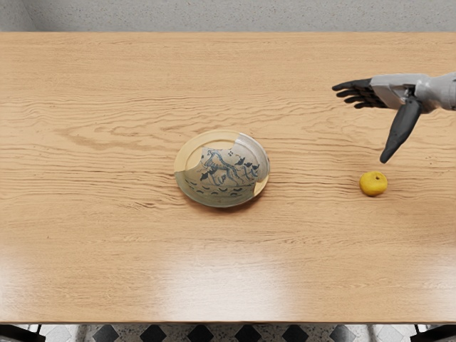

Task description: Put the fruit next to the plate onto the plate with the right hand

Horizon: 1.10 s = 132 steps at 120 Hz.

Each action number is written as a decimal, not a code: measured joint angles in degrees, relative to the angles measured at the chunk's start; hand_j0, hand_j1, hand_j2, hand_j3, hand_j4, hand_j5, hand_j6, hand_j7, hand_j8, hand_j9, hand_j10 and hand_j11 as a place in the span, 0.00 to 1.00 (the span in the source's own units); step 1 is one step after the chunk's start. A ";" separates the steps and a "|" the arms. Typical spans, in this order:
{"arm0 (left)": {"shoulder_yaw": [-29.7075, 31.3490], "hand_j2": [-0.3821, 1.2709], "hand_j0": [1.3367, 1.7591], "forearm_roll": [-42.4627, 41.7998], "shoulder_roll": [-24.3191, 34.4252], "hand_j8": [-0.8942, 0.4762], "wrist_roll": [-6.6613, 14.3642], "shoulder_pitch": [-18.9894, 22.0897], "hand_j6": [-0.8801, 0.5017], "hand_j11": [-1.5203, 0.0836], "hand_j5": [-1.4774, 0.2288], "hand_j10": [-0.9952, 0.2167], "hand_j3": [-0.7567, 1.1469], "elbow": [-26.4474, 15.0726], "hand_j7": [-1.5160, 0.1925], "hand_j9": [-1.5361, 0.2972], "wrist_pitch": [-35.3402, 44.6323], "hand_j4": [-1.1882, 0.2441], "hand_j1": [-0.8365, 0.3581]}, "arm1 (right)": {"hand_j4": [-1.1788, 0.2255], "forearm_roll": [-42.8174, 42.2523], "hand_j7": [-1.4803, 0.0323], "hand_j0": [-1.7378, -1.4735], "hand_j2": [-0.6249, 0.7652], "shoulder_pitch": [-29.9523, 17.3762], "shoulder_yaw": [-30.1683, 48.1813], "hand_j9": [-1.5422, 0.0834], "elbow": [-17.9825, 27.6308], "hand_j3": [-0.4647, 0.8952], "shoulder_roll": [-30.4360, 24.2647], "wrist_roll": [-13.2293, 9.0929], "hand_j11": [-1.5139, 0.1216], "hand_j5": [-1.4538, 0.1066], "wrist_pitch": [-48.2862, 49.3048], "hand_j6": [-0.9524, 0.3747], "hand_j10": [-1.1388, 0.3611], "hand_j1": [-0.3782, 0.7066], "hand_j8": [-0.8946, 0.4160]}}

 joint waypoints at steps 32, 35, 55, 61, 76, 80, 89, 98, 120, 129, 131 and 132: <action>0.00 0.23 0.76 0.01 0.00 0.65 0.00 0.00 0.64 0.95 0.87 0.82 0.40 -0.01 0.89 0.84 0.00 0.83 0.99 | 0.81 0.25 0.95 0.30 0.45 0.37 1.72 0.92 1.49 0.34 0.39 -0.97 0.90 0.91 0.00 0.69 0.74 0.06 0.66; 0.00 0.23 0.76 0.01 0.00 0.65 0.00 0.00 0.64 0.95 0.87 0.82 0.40 0.00 0.89 0.84 0.00 0.83 0.99 | 0.81 0.37 0.95 0.30 0.45 0.40 2.26 0.92 1.78 0.34 0.42 -2.91 0.90 0.91 0.00 0.69 0.74 0.06 0.66; 0.00 0.23 0.76 0.00 0.00 0.65 0.00 0.00 0.64 0.95 0.87 0.82 0.40 -0.01 0.89 0.84 0.00 0.83 0.99 | 0.81 1.21 0.95 0.30 0.45 0.07 7.18 0.92 9.93 0.34 1.38 -24.30 0.90 0.91 0.01 0.69 0.74 0.06 0.66; 0.00 0.23 0.76 0.00 0.00 0.65 0.00 0.00 0.64 0.95 0.87 0.82 0.40 -0.01 0.89 0.84 0.01 0.83 0.99 | 0.81 0.76 0.95 0.30 0.45 0.07 7.90 0.92 12.96 0.34 1.02 -28.16 0.90 0.91 0.01 0.69 0.74 0.06 0.66; 0.01 0.23 0.76 0.00 0.00 0.65 0.00 0.00 0.64 0.95 0.87 0.82 0.40 -0.01 0.89 0.84 0.00 0.83 0.99 | 0.81 0.04 0.95 0.30 0.45 0.04 8.72 0.92 19.54 0.34 -1.00 -32.53 0.90 0.91 0.01 0.69 0.74 0.06 0.66; 0.01 0.23 0.76 -0.01 0.00 0.65 0.00 0.00 0.64 0.95 0.87 0.82 0.40 -0.01 0.89 0.84 0.01 0.83 0.99 | 0.81 -0.07 0.95 0.30 0.45 0.02 8.94 0.92 21.08 0.34 -1.74 -33.04 0.90 0.90 0.01 0.69 0.74 0.06 0.65; 0.01 0.23 0.76 -0.02 0.00 0.65 0.00 0.00 0.64 0.95 0.87 0.82 0.40 0.00 0.89 0.84 0.01 0.83 0.99 | 0.81 -0.33 0.95 0.30 0.45 -0.06 9.43 0.92 23.73 0.34 -3.03 -33.74 0.90 0.90 0.01 0.69 0.74 0.06 0.65; 0.01 0.23 0.76 -0.01 0.00 0.65 0.00 0.00 0.64 0.95 0.87 0.82 0.40 0.00 0.89 0.84 0.01 0.83 0.99 | 0.81 -2.42 0.95 0.30 0.45 -0.41 9.52 0.92 25.66 0.34 -3.63 -34.08 0.90 0.90 -0.35 0.69 0.74 0.06 0.65; 0.00 0.23 0.76 -0.02 0.00 0.65 0.00 0.00 0.64 0.95 0.87 0.82 0.40 0.00 0.89 0.84 0.00 0.83 0.99 | 0.81 -14.46 0.95 0.30 0.45 -4.85 9.23 0.92 27.32 0.34 -0.21 -34.35 0.90 0.90 -11.62 0.69 0.73 0.06 0.65; 0.01 0.23 0.76 -0.03 0.00 0.65 0.00 0.00 0.64 0.95 0.87 0.82 0.40 0.00 0.89 0.84 0.00 0.83 0.99 | 0.81 -17.38 0.95 0.30 0.45 -6.62 9.25 0.92 27.49 0.34 1.04 -34.38 0.90 0.90 -14.04 0.69 0.73 0.06 0.65; 0.00 0.23 0.76 -0.03 0.00 0.65 0.00 0.00 0.64 0.95 0.87 0.82 0.40 0.00 0.89 0.84 0.00 0.83 0.99 | 0.81 -17.78 0.95 0.30 0.45 -6.96 9.26 0.92 27.51 0.34 1.20 -34.38 0.90 0.90 -14.49 0.69 0.73 0.06 0.65; 0.00 0.23 0.76 -0.03 0.00 0.65 0.00 0.00 0.64 0.95 0.87 0.82 0.40 0.00 0.89 0.84 0.01 0.83 0.99 | 0.81 -17.97 0.95 0.30 0.45 -7.12 9.27 0.92 27.53 0.34 1.27 -34.39 0.90 0.90 -14.69 0.69 0.73 0.06 0.65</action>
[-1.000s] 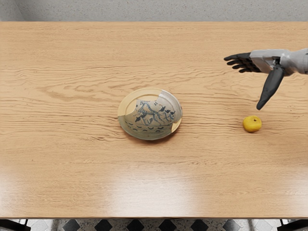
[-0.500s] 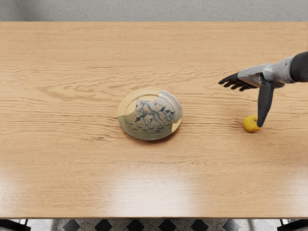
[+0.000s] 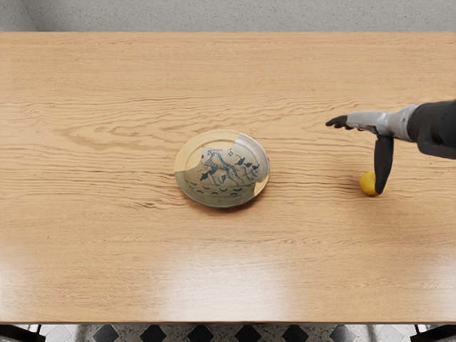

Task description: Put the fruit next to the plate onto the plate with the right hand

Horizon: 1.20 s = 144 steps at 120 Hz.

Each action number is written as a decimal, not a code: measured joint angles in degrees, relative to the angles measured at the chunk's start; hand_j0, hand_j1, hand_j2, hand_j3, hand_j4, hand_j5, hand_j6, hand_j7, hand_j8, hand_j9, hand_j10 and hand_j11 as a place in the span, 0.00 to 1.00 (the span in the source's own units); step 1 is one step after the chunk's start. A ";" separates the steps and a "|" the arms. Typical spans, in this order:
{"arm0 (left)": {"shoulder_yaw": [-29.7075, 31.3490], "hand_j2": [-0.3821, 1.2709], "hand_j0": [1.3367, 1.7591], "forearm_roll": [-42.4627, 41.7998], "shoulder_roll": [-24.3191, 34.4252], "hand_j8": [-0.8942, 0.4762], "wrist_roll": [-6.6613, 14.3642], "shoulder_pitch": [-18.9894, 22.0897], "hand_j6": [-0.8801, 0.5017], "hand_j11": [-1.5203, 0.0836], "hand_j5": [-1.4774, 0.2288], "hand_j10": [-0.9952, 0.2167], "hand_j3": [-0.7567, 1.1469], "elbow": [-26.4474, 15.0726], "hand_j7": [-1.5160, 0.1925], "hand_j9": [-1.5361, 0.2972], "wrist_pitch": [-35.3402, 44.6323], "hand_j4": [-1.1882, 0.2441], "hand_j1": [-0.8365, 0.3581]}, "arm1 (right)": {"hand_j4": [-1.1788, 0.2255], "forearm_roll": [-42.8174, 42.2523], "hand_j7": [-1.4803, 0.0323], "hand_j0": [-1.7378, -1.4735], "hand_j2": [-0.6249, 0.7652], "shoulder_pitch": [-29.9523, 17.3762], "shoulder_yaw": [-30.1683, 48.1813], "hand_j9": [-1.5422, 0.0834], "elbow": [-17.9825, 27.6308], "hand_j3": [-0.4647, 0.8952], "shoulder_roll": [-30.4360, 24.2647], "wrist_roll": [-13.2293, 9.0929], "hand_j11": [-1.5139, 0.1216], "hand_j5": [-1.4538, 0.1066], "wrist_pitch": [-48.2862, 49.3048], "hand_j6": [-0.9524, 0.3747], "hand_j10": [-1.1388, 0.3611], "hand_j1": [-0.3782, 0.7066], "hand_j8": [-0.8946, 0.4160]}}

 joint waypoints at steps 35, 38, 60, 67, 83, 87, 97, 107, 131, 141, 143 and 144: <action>0.00 0.23 0.76 0.03 0.00 0.65 0.00 0.00 0.64 0.95 0.87 0.82 0.40 0.00 0.89 0.84 -0.01 0.83 0.99 | 0.81 -6.40 0.95 0.30 0.45 -6.72 -0.03 0.92 3.37 0.34 -0.98 -0.02 0.90 0.90 -10.29 0.69 0.73 0.06 0.65; 0.00 0.23 0.76 0.02 0.00 0.65 0.00 0.00 0.64 0.95 0.87 0.82 0.40 0.00 0.89 0.84 0.00 0.83 0.99 | 0.81 -7.51 0.95 0.30 0.45 -7.41 -0.05 0.92 3.48 0.34 -0.78 -0.02 0.90 0.90 -11.22 0.69 0.73 0.06 0.65; 0.00 0.23 0.76 0.02 0.00 0.65 0.00 0.00 0.64 0.95 0.87 0.82 0.40 0.00 0.89 0.84 0.00 0.83 0.99 | 0.81 -12.66 0.95 0.30 0.45 -11.15 -0.10 0.92 3.79 0.34 -0.13 -0.02 0.90 0.90 -15.90 0.69 0.73 0.06 0.65; 0.00 0.23 0.76 0.02 0.00 0.65 0.00 0.00 0.64 0.95 0.87 0.82 0.40 0.00 0.89 0.84 -0.01 0.83 0.99 | 0.81 -13.39 0.95 0.30 0.45 -12.13 -0.11 0.92 3.84 0.34 -0.07 -0.02 0.90 0.90 -17.43 0.68 0.73 0.06 0.65; 0.00 0.23 0.76 0.03 0.00 0.65 0.00 0.00 0.64 0.95 0.87 0.82 0.40 0.00 0.89 0.84 0.00 0.83 0.99 | 0.81 -14.71 0.95 0.30 0.45 -13.86 -0.11 0.92 3.88 0.34 0.05 -0.02 0.90 0.90 -19.51 0.68 0.73 0.06 0.65; 0.00 0.23 0.76 0.03 0.00 0.65 0.00 0.00 0.64 0.95 0.87 0.82 0.40 0.00 0.89 0.84 0.01 0.83 0.99 | 0.81 -14.98 0.95 0.30 0.45 -14.25 -0.13 0.92 3.88 0.34 0.08 -0.02 0.90 0.90 -19.87 0.68 0.73 0.06 0.65; 0.00 0.23 0.76 0.02 0.00 0.65 0.00 0.00 0.64 0.95 0.87 0.82 0.40 0.00 0.89 0.84 0.00 0.83 0.99 | 0.80 -15.41 0.94 0.30 0.45 -15.17 -0.14 0.91 3.89 0.34 0.14 -0.02 0.89 0.89 -20.40 0.68 0.73 0.07 0.64; 0.00 0.23 0.76 0.01 0.00 0.65 0.00 0.00 0.64 0.95 0.87 0.82 0.40 -0.01 0.89 0.84 -0.02 0.83 0.99 | 0.79 -16.46 0.93 0.30 0.44 -16.04 -0.18 0.90 3.86 0.34 0.32 -0.02 0.88 0.88 -21.04 0.67 0.72 0.09 0.63; 0.00 0.23 0.76 0.02 0.00 0.65 0.00 0.00 0.64 0.95 0.87 0.82 0.40 0.00 0.89 0.84 0.00 0.83 0.99 | 0.77 -18.59 0.90 0.30 0.44 -17.07 -0.20 0.88 3.22 0.34 0.93 -0.02 0.85 0.86 -21.94 0.64 0.70 0.12 0.61; 0.00 0.23 0.76 0.03 0.00 0.65 0.00 0.00 0.64 0.95 0.87 0.82 0.40 0.00 0.89 0.84 0.00 0.83 0.99 | 0.76 -18.98 0.89 0.30 0.44 -17.38 -0.20 0.86 2.81 0.34 0.98 -0.02 0.84 0.84 -22.04 0.63 0.69 0.14 0.60; 0.00 0.23 0.76 0.03 0.00 0.65 0.00 0.00 0.64 0.95 0.87 0.82 0.40 0.00 0.89 0.84 0.01 0.83 0.99 | 0.76 -19.04 0.89 0.30 0.44 -17.46 -0.20 0.86 2.72 0.34 0.99 -0.02 0.84 0.84 -22.09 0.63 0.68 0.14 0.59; 0.00 0.23 0.76 0.03 0.00 0.65 0.00 0.00 0.64 0.95 0.87 0.82 0.40 0.00 0.89 0.84 0.01 0.83 0.99 | 0.76 -19.07 0.88 0.30 0.44 -17.50 -0.20 0.86 2.67 0.34 0.99 -0.02 0.84 0.84 -22.14 0.63 0.68 0.15 0.59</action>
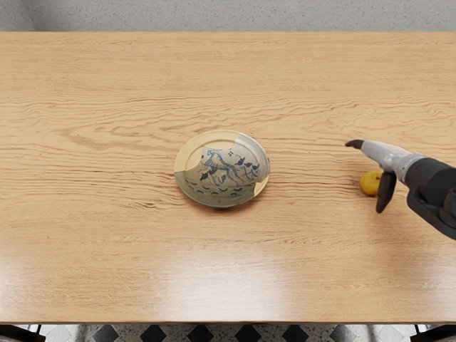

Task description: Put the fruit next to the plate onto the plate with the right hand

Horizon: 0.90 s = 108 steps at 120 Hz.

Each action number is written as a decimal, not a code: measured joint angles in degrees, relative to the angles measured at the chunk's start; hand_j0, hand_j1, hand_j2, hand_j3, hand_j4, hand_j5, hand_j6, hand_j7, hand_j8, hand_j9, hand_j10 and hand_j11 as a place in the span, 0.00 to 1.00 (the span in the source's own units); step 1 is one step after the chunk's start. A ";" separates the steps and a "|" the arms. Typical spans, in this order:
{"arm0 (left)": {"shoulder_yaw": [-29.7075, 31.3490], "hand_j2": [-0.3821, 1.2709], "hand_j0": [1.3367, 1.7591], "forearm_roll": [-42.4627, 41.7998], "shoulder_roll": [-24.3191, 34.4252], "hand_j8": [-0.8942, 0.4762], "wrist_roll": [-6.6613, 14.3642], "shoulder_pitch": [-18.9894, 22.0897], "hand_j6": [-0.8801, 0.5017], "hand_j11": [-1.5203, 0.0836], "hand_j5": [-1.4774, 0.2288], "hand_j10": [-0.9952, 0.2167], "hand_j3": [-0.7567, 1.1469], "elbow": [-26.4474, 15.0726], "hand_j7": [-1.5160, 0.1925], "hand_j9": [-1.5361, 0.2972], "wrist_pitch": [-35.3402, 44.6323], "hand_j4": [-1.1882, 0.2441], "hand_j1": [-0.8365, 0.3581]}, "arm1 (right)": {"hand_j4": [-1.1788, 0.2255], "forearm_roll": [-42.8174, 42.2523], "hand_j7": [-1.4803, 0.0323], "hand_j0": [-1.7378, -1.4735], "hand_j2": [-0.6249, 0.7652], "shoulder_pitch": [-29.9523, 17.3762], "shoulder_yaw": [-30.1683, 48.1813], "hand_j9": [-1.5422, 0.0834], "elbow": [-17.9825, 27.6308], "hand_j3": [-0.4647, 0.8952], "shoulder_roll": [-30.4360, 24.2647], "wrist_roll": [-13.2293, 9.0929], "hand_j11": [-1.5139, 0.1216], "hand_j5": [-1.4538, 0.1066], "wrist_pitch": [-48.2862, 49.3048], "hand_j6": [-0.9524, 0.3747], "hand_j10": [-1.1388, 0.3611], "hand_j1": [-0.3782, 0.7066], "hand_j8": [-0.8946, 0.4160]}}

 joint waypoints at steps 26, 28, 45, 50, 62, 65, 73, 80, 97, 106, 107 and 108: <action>0.00 0.23 0.76 -0.01 0.00 0.65 0.00 0.00 0.64 0.95 0.87 0.82 0.40 0.00 0.89 0.84 -0.02 0.83 0.99 | 0.74 -1.39 0.87 0.30 0.43 -1.41 -0.07 0.85 -0.93 0.34 0.08 0.00 0.82 0.82 -1.59 0.61 0.67 0.17 0.58; 0.00 0.23 0.76 -0.01 0.00 0.65 0.00 0.00 0.64 0.95 0.87 0.82 0.40 0.00 0.89 0.84 -0.02 0.83 0.99 | 0.74 -1.45 0.87 0.30 0.43 -1.47 -0.07 0.84 -0.98 0.34 0.12 0.00 0.82 0.82 -1.65 0.61 0.67 0.17 0.58; 0.00 0.23 0.76 -0.02 0.00 0.65 0.00 0.00 0.64 0.95 0.87 0.82 0.40 -0.01 0.89 0.84 -0.02 0.83 0.99 | 0.73 -1.75 0.85 0.30 0.43 -1.68 -0.46 0.83 -1.85 0.34 1.25 0.00 0.81 0.81 -1.87 0.60 0.66 0.19 0.56; 0.00 0.23 0.76 -0.01 0.00 0.65 0.00 -0.02 0.64 0.95 0.87 0.82 0.40 0.00 0.89 0.84 -0.01 0.83 0.99 | 0.72 -1.94 0.85 0.30 0.43 -1.70 -0.60 0.82 -2.11 0.34 1.60 0.00 0.80 0.80 -1.89 0.59 0.65 0.20 0.56; 0.00 0.23 0.76 0.00 0.00 0.65 0.00 0.00 0.64 0.95 0.87 0.82 0.40 0.00 0.89 0.84 -0.02 0.83 0.99 | 0.71 -2.66 0.83 0.30 0.43 -1.71 -0.77 0.81 -2.54 0.34 2.13 0.00 0.79 0.79 -1.93 0.58 0.64 0.21 0.55; 0.00 0.23 0.76 0.00 0.00 0.65 0.00 0.00 0.64 0.95 0.87 0.82 0.40 0.00 0.89 0.84 -0.02 0.83 0.99 | 0.71 -2.76 0.82 0.30 0.43 -1.71 -0.79 0.81 -2.62 0.34 2.19 0.00 0.78 0.78 -1.93 0.58 0.64 0.22 0.54; 0.00 0.23 0.76 0.00 0.00 0.65 0.00 0.00 0.64 0.95 0.87 0.82 0.40 0.00 0.89 0.84 -0.03 0.83 0.99 | 0.69 -2.93 0.80 0.30 0.42 -1.76 -0.83 0.79 -2.76 0.34 2.23 0.00 0.76 0.76 -1.94 0.56 0.62 0.25 0.52; 0.00 0.23 0.76 0.01 0.00 0.65 0.00 0.00 0.64 0.95 0.87 0.82 0.40 0.00 0.89 0.84 -0.02 0.83 0.99 | 0.67 -3.01 0.79 0.30 0.42 -1.78 -0.85 0.77 -2.82 0.34 2.30 0.00 0.75 0.74 -1.94 0.54 0.61 0.27 0.51; 0.00 0.23 0.76 0.01 0.00 0.65 0.00 0.00 0.64 0.95 0.87 0.82 0.40 0.00 0.89 0.84 0.00 0.83 0.99 | 0.64 -3.40 0.75 0.30 0.41 -1.85 -0.87 0.73 -2.89 0.34 2.38 0.00 0.71 0.71 -2.14 0.51 0.58 0.32 0.47; 0.00 0.23 0.76 0.00 0.00 0.65 0.00 0.00 0.64 0.95 0.87 0.82 0.40 0.00 0.89 0.84 -0.01 0.83 0.99 | 0.63 -4.02 0.74 0.30 0.41 -2.10 -0.87 0.72 -2.90 0.34 2.42 0.00 0.70 0.69 -2.90 0.50 0.57 0.34 0.46; 0.00 0.23 0.76 0.00 0.00 0.65 0.00 0.00 0.64 0.95 0.87 0.82 0.40 0.00 0.89 0.84 -0.01 0.83 0.99 | 0.63 -4.10 0.73 0.30 0.41 -2.13 -0.87 0.72 -2.90 0.34 2.42 0.00 0.70 0.69 -2.97 0.50 0.57 0.34 0.46; 0.00 0.23 0.76 0.00 0.00 0.65 0.00 0.00 0.64 0.95 0.87 0.82 0.40 0.00 0.89 0.84 -0.01 0.83 0.99 | 0.63 -4.16 0.73 0.30 0.41 -2.15 -0.87 0.72 -2.90 0.34 2.43 0.00 0.70 0.69 -3.03 0.50 0.56 0.34 0.46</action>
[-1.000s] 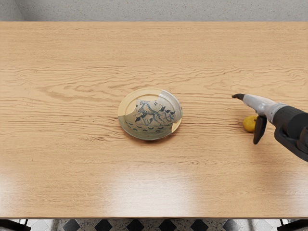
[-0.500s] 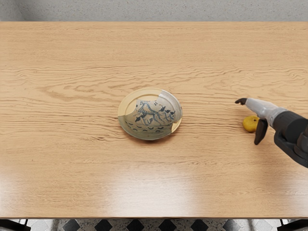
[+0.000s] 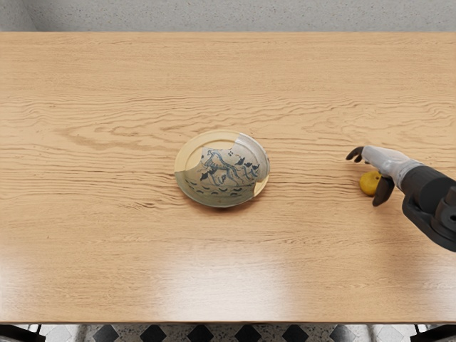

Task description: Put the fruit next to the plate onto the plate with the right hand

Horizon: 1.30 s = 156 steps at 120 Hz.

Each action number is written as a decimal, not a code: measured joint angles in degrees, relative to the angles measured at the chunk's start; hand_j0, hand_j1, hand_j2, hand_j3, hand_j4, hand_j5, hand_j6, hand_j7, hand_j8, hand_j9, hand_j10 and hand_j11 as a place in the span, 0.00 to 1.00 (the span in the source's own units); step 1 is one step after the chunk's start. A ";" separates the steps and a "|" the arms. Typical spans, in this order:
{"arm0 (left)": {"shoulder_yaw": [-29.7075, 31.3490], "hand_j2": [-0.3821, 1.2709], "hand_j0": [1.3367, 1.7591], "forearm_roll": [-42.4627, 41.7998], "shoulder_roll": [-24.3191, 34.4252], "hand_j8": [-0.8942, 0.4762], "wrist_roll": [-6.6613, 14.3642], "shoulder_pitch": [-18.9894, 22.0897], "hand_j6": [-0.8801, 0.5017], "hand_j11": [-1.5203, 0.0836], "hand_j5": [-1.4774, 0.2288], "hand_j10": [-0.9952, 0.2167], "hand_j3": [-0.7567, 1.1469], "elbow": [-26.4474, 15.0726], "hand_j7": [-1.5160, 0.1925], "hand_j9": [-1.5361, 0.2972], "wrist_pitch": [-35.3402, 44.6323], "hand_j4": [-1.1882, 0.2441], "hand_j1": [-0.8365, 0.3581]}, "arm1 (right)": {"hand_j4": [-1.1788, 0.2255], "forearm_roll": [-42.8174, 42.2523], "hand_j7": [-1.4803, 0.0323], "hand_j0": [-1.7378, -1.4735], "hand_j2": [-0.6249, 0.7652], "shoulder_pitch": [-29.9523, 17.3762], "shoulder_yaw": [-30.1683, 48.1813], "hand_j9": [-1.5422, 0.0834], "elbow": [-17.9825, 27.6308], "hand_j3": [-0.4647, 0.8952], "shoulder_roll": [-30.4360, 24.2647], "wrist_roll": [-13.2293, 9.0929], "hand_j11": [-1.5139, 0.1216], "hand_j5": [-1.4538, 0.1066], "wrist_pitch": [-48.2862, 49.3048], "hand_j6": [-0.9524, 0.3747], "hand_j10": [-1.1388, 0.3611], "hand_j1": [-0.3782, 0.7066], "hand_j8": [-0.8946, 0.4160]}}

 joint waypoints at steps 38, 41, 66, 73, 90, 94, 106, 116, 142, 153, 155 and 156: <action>0.00 0.23 0.76 -0.01 0.00 0.65 0.00 0.00 0.64 0.95 0.87 0.82 0.40 0.00 0.89 0.84 -0.02 0.83 0.99 | 0.61 -1.09 0.71 0.30 0.41 -0.68 -0.64 0.70 -0.01 0.34 0.06 0.00 0.68 0.67 -2.53 0.48 0.55 0.37 0.44; 0.00 0.23 0.76 -0.02 0.00 0.65 0.00 0.00 0.64 0.95 0.87 0.82 0.40 0.00 0.89 0.84 -0.02 0.83 0.99 | 0.61 -1.11 0.71 0.30 0.41 -0.70 -0.75 0.70 -0.01 0.34 0.05 0.00 0.68 0.67 -2.65 0.48 0.55 0.37 0.44; 0.00 0.23 0.76 0.00 0.00 0.65 0.00 -0.01 0.64 0.95 0.87 0.82 0.40 -0.01 0.89 0.84 -0.01 0.83 0.99 | 0.61 -1.15 0.70 0.30 0.41 -0.86 -1.16 0.69 -0.01 0.34 -0.06 0.00 0.67 0.66 -3.34 0.47 0.54 0.38 0.43; 0.00 0.23 0.76 0.00 0.00 0.65 0.00 0.00 0.64 0.95 0.87 0.82 0.40 0.00 0.89 0.84 -0.01 0.83 0.99 | 0.60 -1.15 0.69 0.30 0.41 -0.92 -1.23 0.68 -0.01 0.34 -0.04 0.00 0.66 0.65 -3.56 0.46 0.53 0.39 0.42; 0.00 0.23 0.76 -0.01 0.00 0.65 0.00 0.00 0.64 0.95 0.87 0.82 0.40 -0.01 0.89 0.84 -0.03 0.83 0.99 | 0.59 -1.20 0.68 0.30 0.40 -1.40 -1.30 0.67 -0.01 0.34 -0.03 0.00 0.65 0.64 -3.83 0.45 0.52 0.41 0.41; 0.00 0.23 0.76 -0.02 0.00 0.65 0.00 0.00 0.64 0.95 0.87 0.82 0.40 0.00 0.89 0.84 -0.02 0.83 0.99 | 0.59 -1.21 0.68 0.30 0.40 -1.49 -1.30 0.67 -0.01 0.34 -0.01 0.00 0.65 0.64 -3.88 0.45 0.52 0.41 0.41; 0.00 0.23 0.76 -0.01 0.00 0.65 0.00 0.00 0.64 0.95 0.87 0.82 0.40 0.00 0.89 0.84 -0.03 0.83 0.99 | 0.57 -1.83 0.66 0.30 0.40 -1.85 -1.31 0.65 -0.02 0.34 0.00 0.00 0.63 0.63 -4.36 0.44 0.51 0.43 0.40; 0.00 0.23 0.76 0.02 0.00 0.65 0.00 0.00 0.64 0.95 0.87 0.82 0.40 0.00 0.89 0.84 -0.03 0.83 0.99 | 0.55 -2.19 0.63 0.30 0.40 -2.17 -1.32 0.63 -0.09 0.34 -0.01 0.00 0.61 0.60 -5.03 0.41 0.49 0.47 0.37; -0.01 0.23 0.76 0.00 0.00 0.65 0.00 0.00 0.64 0.95 0.87 0.82 0.40 0.00 0.89 0.84 0.00 0.83 0.99 | 0.45 -2.54 0.52 0.32 0.43 -2.87 -1.25 0.51 -0.76 0.34 0.00 0.01 0.49 0.48 -5.83 0.35 0.40 0.57 0.36; -0.01 0.23 0.76 0.00 0.00 0.65 0.00 0.00 0.64 0.95 0.87 0.82 0.40 0.00 0.89 0.84 0.00 0.83 0.99 | 0.40 -2.65 0.45 0.33 0.50 -3.03 -1.22 0.45 -0.92 0.31 0.04 -0.01 0.42 0.42 -5.98 0.37 0.37 0.59 0.37; -0.01 0.23 0.76 0.00 0.00 0.65 0.00 0.00 0.64 0.95 0.87 0.82 0.40 0.00 0.89 0.84 -0.01 0.83 0.99 | 0.39 -2.66 0.44 0.34 0.51 -3.04 -1.22 0.43 -0.94 0.32 0.04 -0.01 0.41 0.40 -5.99 0.38 0.37 0.59 0.38; -0.01 0.23 0.76 0.00 0.00 0.65 0.00 0.00 0.64 0.95 0.87 0.82 0.40 0.00 0.89 0.84 0.00 0.83 0.99 | 0.38 -2.67 0.43 0.34 0.51 -3.05 -1.21 0.42 -0.95 0.33 0.05 -0.01 0.40 0.40 -6.00 0.38 0.37 0.60 0.38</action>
